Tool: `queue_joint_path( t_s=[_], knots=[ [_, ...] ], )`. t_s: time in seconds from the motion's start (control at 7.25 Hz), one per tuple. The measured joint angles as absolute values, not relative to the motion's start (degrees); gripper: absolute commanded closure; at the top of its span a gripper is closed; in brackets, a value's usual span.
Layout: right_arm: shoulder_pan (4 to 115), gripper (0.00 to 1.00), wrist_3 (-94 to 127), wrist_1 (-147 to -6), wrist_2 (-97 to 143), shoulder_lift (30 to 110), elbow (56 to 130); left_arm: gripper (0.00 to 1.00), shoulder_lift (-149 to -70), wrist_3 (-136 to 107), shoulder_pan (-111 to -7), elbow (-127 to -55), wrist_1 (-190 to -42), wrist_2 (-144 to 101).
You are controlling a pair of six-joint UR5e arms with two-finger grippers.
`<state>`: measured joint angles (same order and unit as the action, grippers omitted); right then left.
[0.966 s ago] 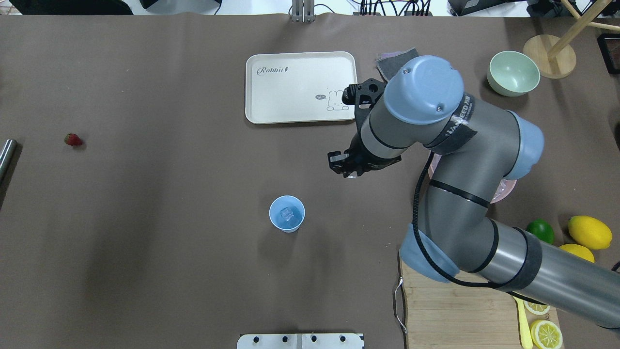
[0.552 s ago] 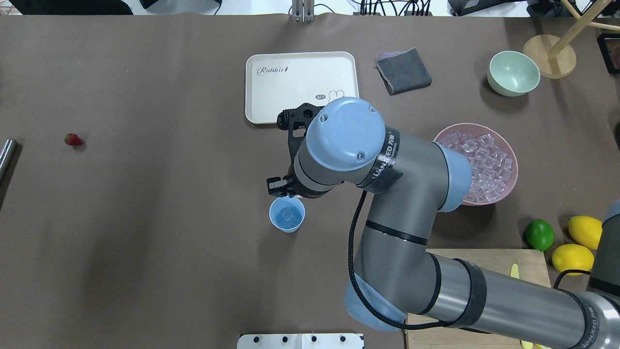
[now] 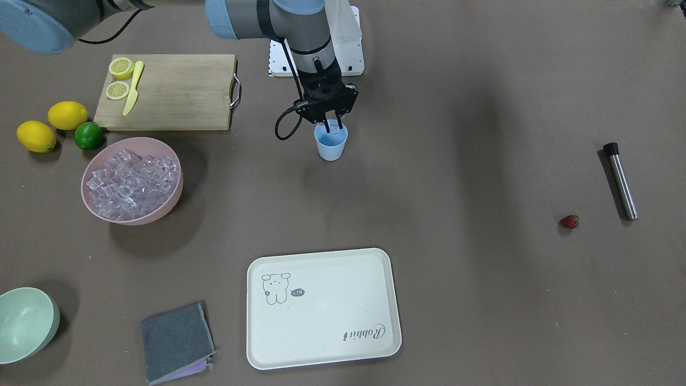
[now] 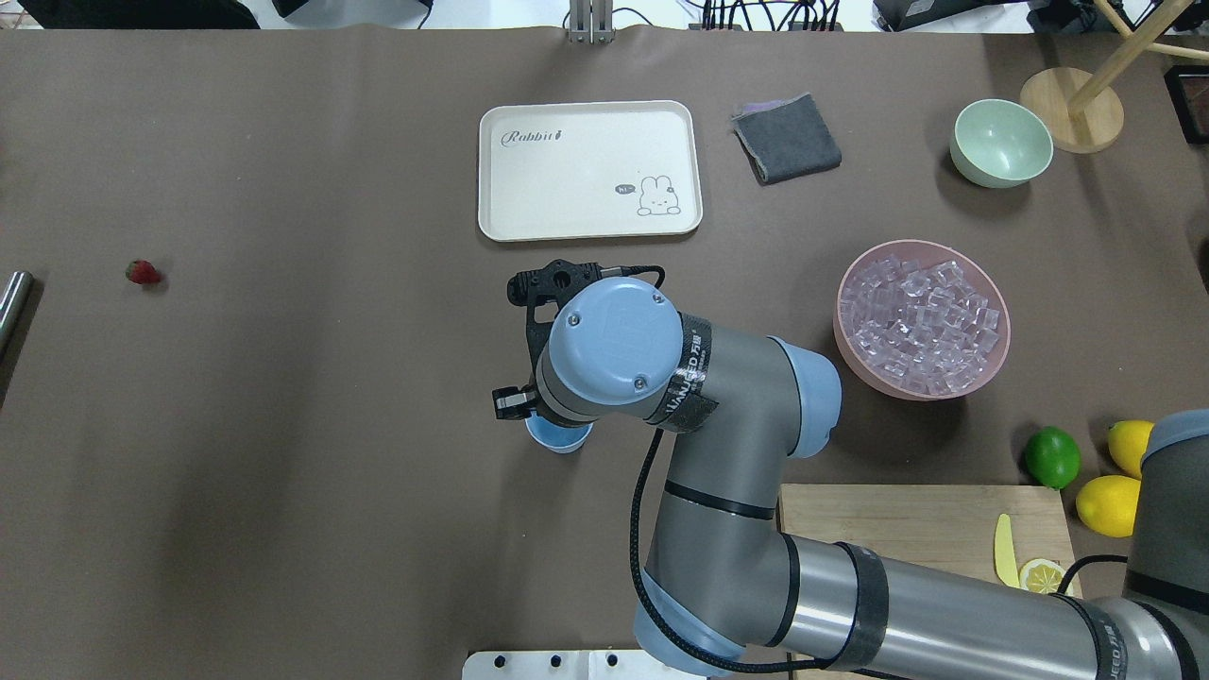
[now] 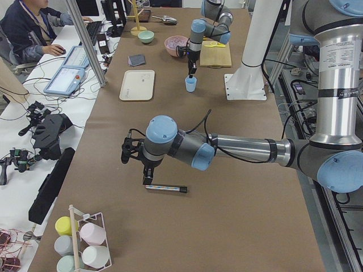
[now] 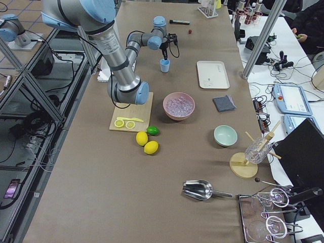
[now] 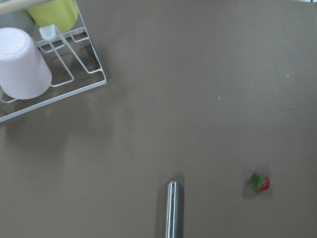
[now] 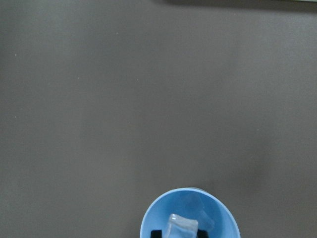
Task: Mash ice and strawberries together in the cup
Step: 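Carry the ice cube with the right gripper over the blue cup, then open the right gripper to drop the ice cube into the blue cup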
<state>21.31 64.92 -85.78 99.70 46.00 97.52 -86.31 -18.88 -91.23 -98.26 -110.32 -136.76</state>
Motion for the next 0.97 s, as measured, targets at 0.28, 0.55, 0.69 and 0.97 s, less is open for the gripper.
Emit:
queue_joint_path(
  t_s=[0.28, 0.55, 0.69, 0.97],
  knots=[
    [21.0, 0.01, 65.2, -85.0, 99.0, 46.1, 97.3, 0.02, -86.2, -18.8, -91.2, -98.1, -110.4, -136.8],
    [21.4, 0.0, 66.0, -84.9, 98.6, 46.4, 97.6, 0.02, -86.1, -18.8, -91.2, -98.1, -110.5, -136.8],
    [22.1, 0.0, 66.5, -84.9, 98.5, 47.5, 98.8, 0.02, -86.0, -18.8, -91.2, -98.0, -110.6, -136.8],
    [24.4, 0.0, 66.7, -84.8, 98.5, 51.7, 102.3, 0.02, -86.0, -18.8, -91.2, -97.9, -110.5, -136.8]
  ],
)
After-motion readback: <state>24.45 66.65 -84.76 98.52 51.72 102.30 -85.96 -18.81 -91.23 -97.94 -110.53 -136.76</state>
